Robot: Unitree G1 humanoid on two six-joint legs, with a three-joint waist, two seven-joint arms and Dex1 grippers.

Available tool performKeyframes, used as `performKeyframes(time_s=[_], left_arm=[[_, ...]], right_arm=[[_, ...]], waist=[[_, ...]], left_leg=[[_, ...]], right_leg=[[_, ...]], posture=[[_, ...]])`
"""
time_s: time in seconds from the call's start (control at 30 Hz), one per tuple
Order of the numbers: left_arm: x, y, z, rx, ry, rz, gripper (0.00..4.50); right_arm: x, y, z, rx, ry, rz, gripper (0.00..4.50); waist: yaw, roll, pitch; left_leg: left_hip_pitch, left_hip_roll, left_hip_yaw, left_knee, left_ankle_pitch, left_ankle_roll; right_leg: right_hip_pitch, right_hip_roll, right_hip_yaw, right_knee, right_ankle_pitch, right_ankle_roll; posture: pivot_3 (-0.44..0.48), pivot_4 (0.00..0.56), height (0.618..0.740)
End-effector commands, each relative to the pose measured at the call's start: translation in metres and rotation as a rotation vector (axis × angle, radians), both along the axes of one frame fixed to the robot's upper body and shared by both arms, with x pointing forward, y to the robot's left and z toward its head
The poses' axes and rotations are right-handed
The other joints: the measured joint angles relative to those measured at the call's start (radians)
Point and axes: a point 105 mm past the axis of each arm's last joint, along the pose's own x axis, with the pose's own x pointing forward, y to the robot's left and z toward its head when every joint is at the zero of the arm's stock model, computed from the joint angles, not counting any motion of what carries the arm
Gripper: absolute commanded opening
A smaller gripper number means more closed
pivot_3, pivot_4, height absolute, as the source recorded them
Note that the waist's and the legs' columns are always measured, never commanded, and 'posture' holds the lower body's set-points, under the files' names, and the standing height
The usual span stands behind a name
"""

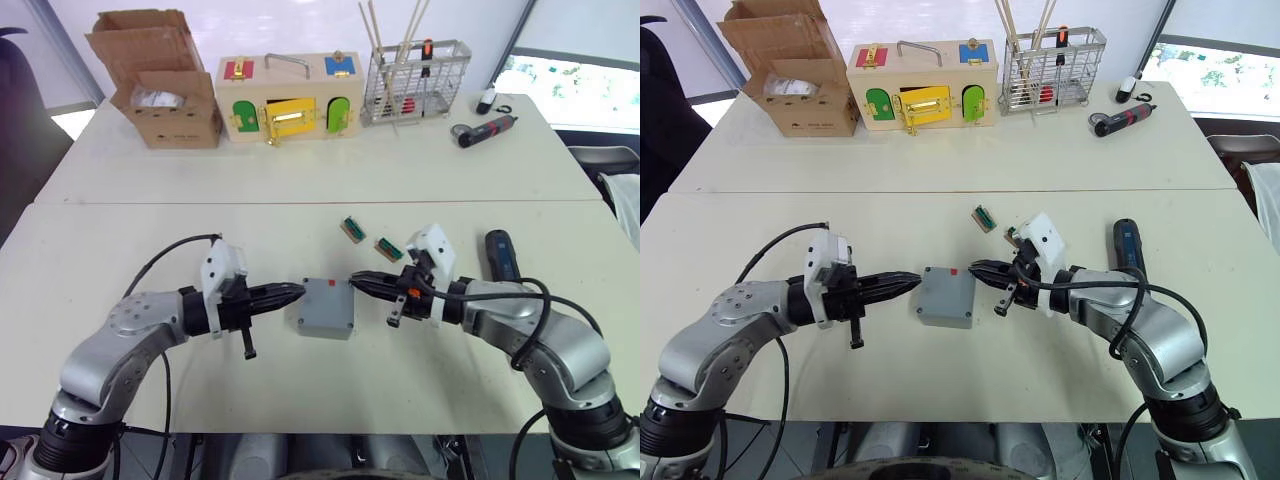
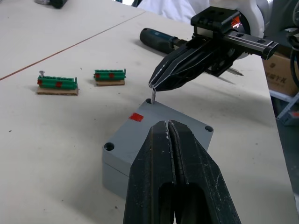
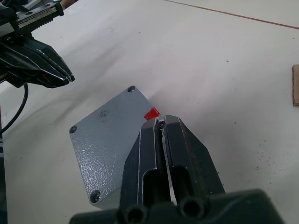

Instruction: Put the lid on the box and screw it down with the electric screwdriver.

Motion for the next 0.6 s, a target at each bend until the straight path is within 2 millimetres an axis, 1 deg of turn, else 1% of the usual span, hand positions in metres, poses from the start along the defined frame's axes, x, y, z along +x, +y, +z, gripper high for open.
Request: performKeyframes(time_s=[0.03,0.23,0.6], left_arm=[[-0.0051,-0.0052,0.0075,-0.002,-0.045,-0.028,0.00],[-0.0049,-0.0044,0.0084,0.000,-0.048,-0.026,0.00],[-0.0039,-0.0049,0.0067,0.002,-0.044,-0.027,0.00]], right_arm=[[0.0001,0.0013,0.0015,-0.003,-0.015,0.010,0.06],[0.0006,0.0001,-0.0008,-0.014,-0.018,0.006,0.06],[0.0021,0.0002,0.0024,-0.009,-0.026,0.002,0.06]], waist=[[0.000,0.000,0.000],[0.000,0.000,0.000],[0.000,0.000,0.000]], left_leg=[[0.000,0.000,0.000,0.000,0.000,0.000],[0.000,0.000,0.000,0.000,0.000,0.000],[0.000,0.000,0.000,0.000,0.000,0.000]], right_leg=[[0.000,0.000,0.000,0.000,0.000,0.000],[0.000,0.000,0.000,0.000,0.000,0.000],[0.000,0.000,0.000,0.000,0.000,0.000]], posture=[[0.000,0.150,0.740],[0.000,0.150,0.740],[0.000,0.150,0.740]])
